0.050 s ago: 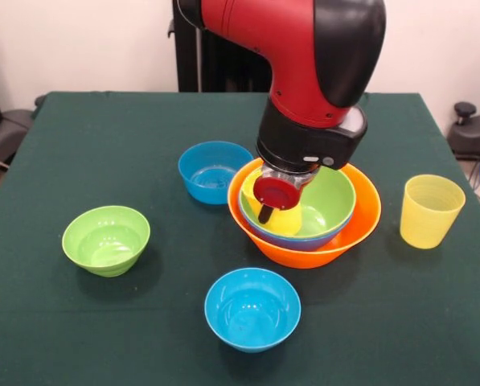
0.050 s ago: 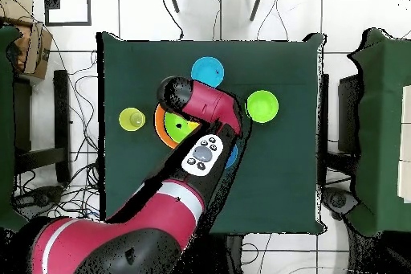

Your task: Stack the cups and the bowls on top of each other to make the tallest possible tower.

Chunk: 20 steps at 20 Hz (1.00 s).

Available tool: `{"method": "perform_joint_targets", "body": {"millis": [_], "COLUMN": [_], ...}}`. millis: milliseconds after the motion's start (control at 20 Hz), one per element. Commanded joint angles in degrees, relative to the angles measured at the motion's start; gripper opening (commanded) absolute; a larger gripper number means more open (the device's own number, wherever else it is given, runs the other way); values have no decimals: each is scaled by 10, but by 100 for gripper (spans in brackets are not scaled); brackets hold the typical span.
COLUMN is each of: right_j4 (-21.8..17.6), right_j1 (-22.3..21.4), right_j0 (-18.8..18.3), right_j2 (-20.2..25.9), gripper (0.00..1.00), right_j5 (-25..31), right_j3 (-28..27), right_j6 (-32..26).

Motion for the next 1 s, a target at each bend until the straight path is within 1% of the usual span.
{"method": "perform_joint_targets", "body": {"millis": [50,300,350,600,1000], "right_j4": [-30,-26,-24,-29,-27], "right_j1": [32,31,30,35,32], "right_j0": [-10,-11,-11,-10,-7], "right_j2": [81,83,85,79,79], "gripper": [0,0,100,100,100], "right_j5": [-14,-4,-3,6,8], "right_j3": [10,8,9,-3,1], "right_j6": [-14,-10,-9,-10,-6]}}
